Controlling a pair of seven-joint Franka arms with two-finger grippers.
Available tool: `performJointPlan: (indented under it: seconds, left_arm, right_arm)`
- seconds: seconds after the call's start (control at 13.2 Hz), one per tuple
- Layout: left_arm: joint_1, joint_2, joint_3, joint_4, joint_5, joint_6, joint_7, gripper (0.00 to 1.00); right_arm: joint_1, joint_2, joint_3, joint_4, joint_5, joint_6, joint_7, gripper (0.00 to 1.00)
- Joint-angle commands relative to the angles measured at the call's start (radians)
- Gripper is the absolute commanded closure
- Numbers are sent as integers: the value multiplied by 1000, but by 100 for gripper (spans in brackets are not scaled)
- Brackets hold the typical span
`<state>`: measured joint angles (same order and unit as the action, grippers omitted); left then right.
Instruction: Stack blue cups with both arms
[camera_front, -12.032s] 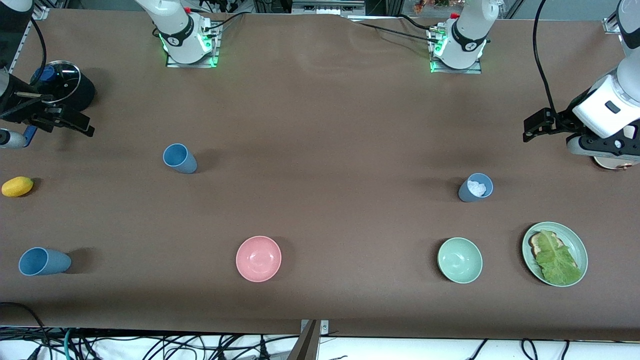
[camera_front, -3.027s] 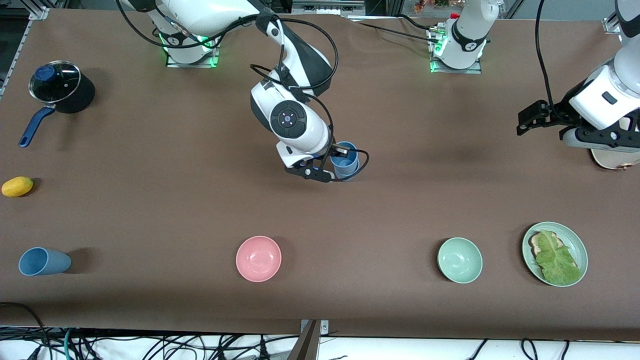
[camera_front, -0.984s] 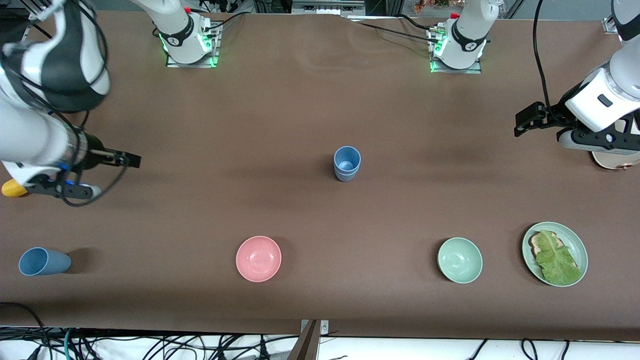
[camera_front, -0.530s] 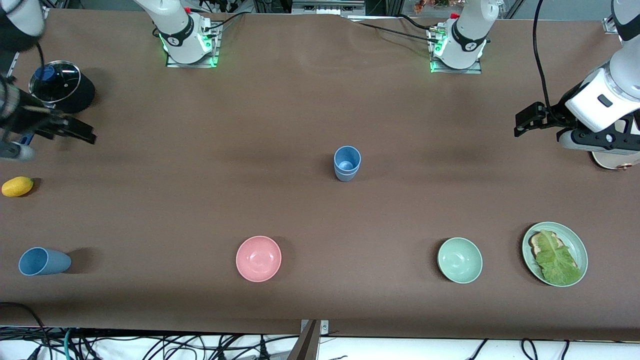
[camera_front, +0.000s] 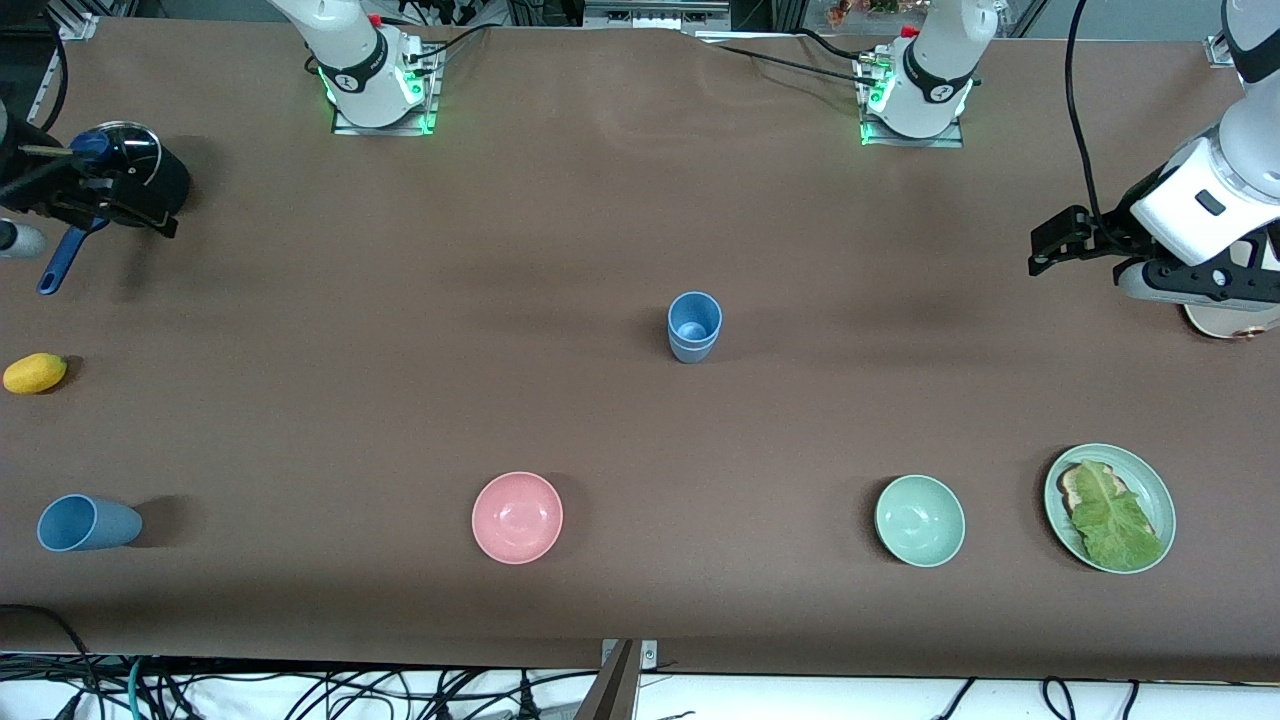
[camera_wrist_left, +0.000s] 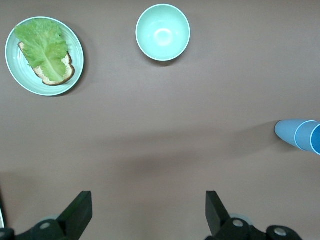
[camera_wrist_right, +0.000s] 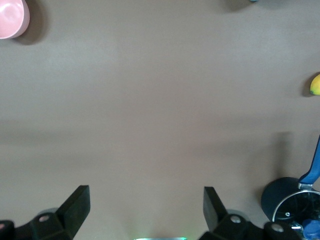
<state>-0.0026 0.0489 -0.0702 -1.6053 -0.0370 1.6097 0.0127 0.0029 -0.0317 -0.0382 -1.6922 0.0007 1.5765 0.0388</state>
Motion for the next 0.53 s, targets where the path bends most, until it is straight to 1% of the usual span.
performJointPlan:
  seconds: [0.0, 0.45]
  left_arm:
    - [1, 6, -5, 11, 26, 4, -8, 0]
    - [6, 6, -3, 11, 26, 4, -7, 0]
  right_arm:
    - [-11, -1, 6, -1, 12, 0, -17, 0]
    - [-7, 7, 8, 16, 13, 8, -4, 0]
